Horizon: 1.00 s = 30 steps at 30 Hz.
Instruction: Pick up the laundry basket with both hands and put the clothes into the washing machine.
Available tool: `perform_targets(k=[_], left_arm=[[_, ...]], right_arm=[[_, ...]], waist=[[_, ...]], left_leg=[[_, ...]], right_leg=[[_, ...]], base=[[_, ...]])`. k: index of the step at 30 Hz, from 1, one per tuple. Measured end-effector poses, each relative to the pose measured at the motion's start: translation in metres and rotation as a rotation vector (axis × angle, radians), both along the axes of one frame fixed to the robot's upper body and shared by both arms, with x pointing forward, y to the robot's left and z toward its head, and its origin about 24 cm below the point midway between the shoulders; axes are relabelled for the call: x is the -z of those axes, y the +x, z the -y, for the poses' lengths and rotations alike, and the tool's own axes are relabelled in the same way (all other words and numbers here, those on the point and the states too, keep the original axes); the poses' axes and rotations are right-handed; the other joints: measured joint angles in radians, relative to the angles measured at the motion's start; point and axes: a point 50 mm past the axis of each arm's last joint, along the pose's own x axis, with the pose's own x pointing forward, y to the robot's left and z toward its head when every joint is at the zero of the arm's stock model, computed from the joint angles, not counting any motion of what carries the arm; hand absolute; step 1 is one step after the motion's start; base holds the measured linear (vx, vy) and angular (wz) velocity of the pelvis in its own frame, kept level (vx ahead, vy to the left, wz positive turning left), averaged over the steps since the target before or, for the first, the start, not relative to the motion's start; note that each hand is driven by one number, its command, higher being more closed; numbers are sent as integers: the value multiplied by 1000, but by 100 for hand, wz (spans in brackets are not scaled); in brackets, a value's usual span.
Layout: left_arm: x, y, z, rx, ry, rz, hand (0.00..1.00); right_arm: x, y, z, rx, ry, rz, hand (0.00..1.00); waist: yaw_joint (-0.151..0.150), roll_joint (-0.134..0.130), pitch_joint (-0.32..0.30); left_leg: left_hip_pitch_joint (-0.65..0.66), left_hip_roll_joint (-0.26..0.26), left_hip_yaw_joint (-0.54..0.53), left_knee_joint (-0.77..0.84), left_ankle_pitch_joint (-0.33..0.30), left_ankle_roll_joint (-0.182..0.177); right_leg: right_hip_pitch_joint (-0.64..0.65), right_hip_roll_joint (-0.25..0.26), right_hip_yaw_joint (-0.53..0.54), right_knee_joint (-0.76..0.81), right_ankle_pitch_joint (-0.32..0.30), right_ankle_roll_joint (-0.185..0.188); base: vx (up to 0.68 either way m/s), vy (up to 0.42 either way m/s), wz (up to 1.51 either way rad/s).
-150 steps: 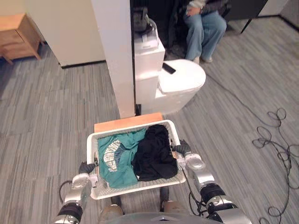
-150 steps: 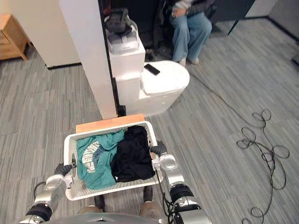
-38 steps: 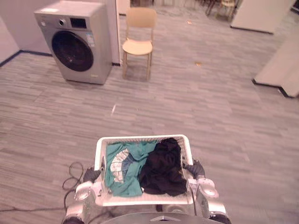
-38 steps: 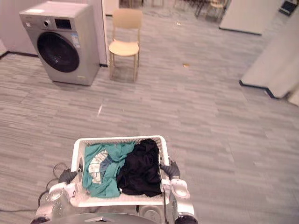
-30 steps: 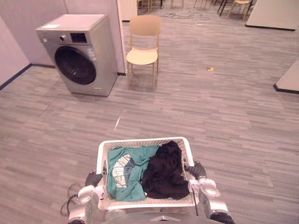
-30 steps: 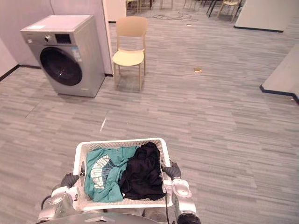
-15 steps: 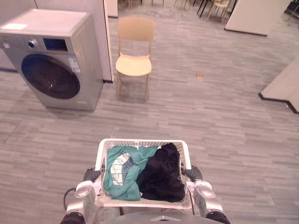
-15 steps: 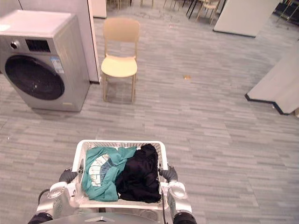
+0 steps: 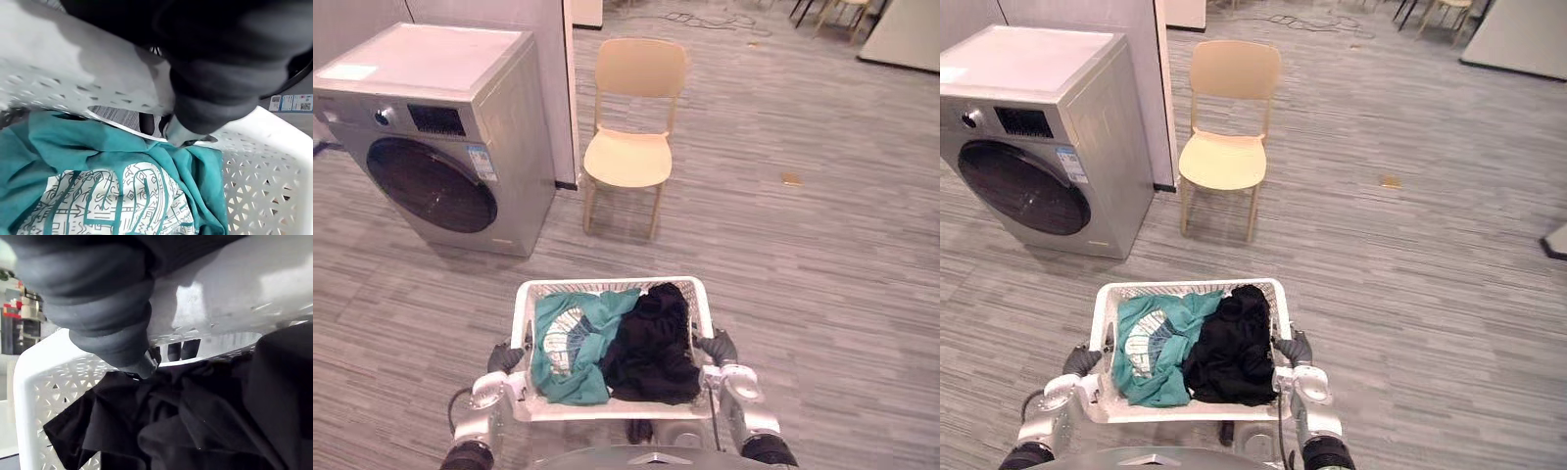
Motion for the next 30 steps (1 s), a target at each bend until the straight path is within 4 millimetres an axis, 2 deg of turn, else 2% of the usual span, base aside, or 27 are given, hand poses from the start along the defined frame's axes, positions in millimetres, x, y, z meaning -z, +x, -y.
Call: perform_targets(k=[1,2,3,4,6,7,8,9,10,11,12,13,14,15,16,17,18,19,20,22,24,25,26,27,28,29,30], left_arm=[[-6,9,-1,24,18,40,100],[-7,11,-3,29,27,42,100],[-8,13,-7,30,37,44,100],[-11,16,-9,28,39,59,100],[-11,18,-7,31,31,62,100],[-10,17,-5,31,25,59,100],[-10,21,1,38,4,63,100],[-10,20,3,40,0,59,100],[-9,21,3,47,6,55,100],[-9,20,0,50,18,48,100],[-7,17,-8,59,45,21,100],[-7,20,-7,79,52,10,100],[-7,20,-6,92,56,4,100],[-6,19,-5,105,62,-2,100],[-5,16,-5,105,61,-10,100],[-6,17,-6,100,63,-5,100],[-11,22,-7,102,71,24,100],[-16,27,-9,105,81,51,100],[-18,28,-11,105,87,59,100],[-21,29,-15,98,98,69,100],[-21,29,-16,85,92,71,100],[-21,29,-17,81,90,71,100],[-21,29,-17,83,94,69,100],[-20,28,-17,82,94,68,100],[-19,27,-12,77,75,69,100],[-20,27,-3,72,47,85,100],[-22,28,-1,71,39,100,100]], right_arm=[[1,-1,-3,4,16,-5,100],[1,1,-4,7,27,2,100],[-2,6,-6,5,32,18,100],[-5,9,-6,8,29,33,100],[-7,12,-5,10,20,45,100],[-7,12,-1,8,7,45,100],[-6,11,7,17,-8,31,100],[-3,9,8,23,-10,18,100],[0,7,11,35,-8,1,100],[2,5,7,38,4,-8,100],[7,2,0,53,35,-28,100],[11,-4,2,66,38,-46,100],[13,-7,2,74,40,-57,100],[16,-12,3,79,44,-80,100],[14,-10,2,72,47,-64,100],[13,-9,1,64,47,-60,100],[13,-8,-1,59,47,-57,100],[12,-7,-2,57,52,-52,100],[12,-6,-4,56,58,-48,100],[4,4,-11,47,72,-7,100],[3,5,-11,47,71,-1,100],[3,5,-11,46,71,-4,100],[4,2,-12,47,72,-9,100],[4,2,-10,50,69,-6,100],[-2,5,-5,48,49,18,100],[-11,10,3,29,9,51,100],[-14,12,5,24,-1,64,100]], waist=[[8,-21,21],[8,-29,26],[6,-52,35],[10,-57,30],[10,-67,22],[10,-67,16],[9,-40,0],[11,-34,-4],[18,-40,-11],[21,-59,-20],[5,-110,-38],[-7,-123,-37],[-5,-128,-35],[-7,-128,-34],[-9,-121,-29],[-8,-120,-28],[-7,-120,-25],[-3,-109,-15],[-2,-114,-14],[2,-117,-6],[1,-119,1],[4,-134,0],[2,-149,7],[2,-150,10],[3,-124,20],[7,-76,30],[10,-66,37]], left_leg=[[-75,-2,4,113,-62,23],[-97,-5,18,114,-82,28],[-136,-9,45,54,-120,35],[-178,-15,55,-91,-163,35],[-201,-50,45,-423,-179,17],[-204,-76,12,-648,-157,7],[-188,-92,-65,-957,-75,-32],[-189,-92,-86,-1011,-43,-48],[-182,-98,-82,-981,84,-43],[-180,-112,-71,-959,121,-30],[-168,-152,-32,-925,67,0],[-143,-176,-10,-896,30,27],[-119,-188,4,-890,13,39],[-68,-203,20,-885,-19,62],[-24,-209,25,-880,-42,80],[-4,-211,24,-882,-48,88],[38,-214,9,-901,-58,99],[79,-216,1,-936,-67,97],[97,-219,1,-956,-68,97],[139,-219,-3,-1004,-83,92],[144,-215,-8,-1004,-94,83],[142,-216,-11,-1001,-109,65],[133,-226,-28,-984,-143,44],[128,-224,-34,-960,-164,35],[117,-199,-44,-922,-192,24],[77,-154,-56,-844,-230,2],[55,-145,-56,-804,-233,-1]], right_leg=[[73,4,32,-9,-37,-5],[105,3,47,-23,-45,0],[162,1,84,-63,-51,8],[203,-2,119,-109,-54,16],[234,-22,154,-148,-61,35],[250,-33,179,-169,-70,50],[271,-33,222,-190,-85,89],[277,-32,240,-190,-99,110],[292,-50,283,-162,-143,141],[282,-69,309,-127,-170,156],[234,-117,330,-14,-190,176],[176,-142,331,152,-167,184],[146,-155,334,245,-139,191],[81,-173,332,432,-42,222],[23,-170,325,584,-20,241],[1,-167,314,637,-25,237],[-37,-163,262,699,-49,210],[-67,-177,195,700,-73,176],[-78,-189,165,683,-84,161],[-126,-206,90,492,-122,151],[-122,-201,65,279,-114,155],[-100,-193,66,83,-65,158],[-70,-196,70,-35,56,155],[-66,-195,70,-38,96,140],[-61,-176,56,-30,75,129],[-55,-137,31,-43,60,115],[-55,-129,23,-45,52,112]], base=[[753,-109,-54],[729,-105,-58],[572,-46,-76],[660,12,-94],[475,80,-73],[531,190,-84],[523,226,-88],[642,336,-113],[445,283,-95],[562,334,-102],[550,312,-60],[531,304,-36],[597,377,-17],[465,304,-15],[434,276,-9],[270,160,17],[364,158,35],[293,115,38],[319,50,25],[266,-35,13],[172,-90,11],[165,-163,25],[204,-215,31],[126,-181,30],[192,-212,16],[195,-184,12],[241,-187,23]])
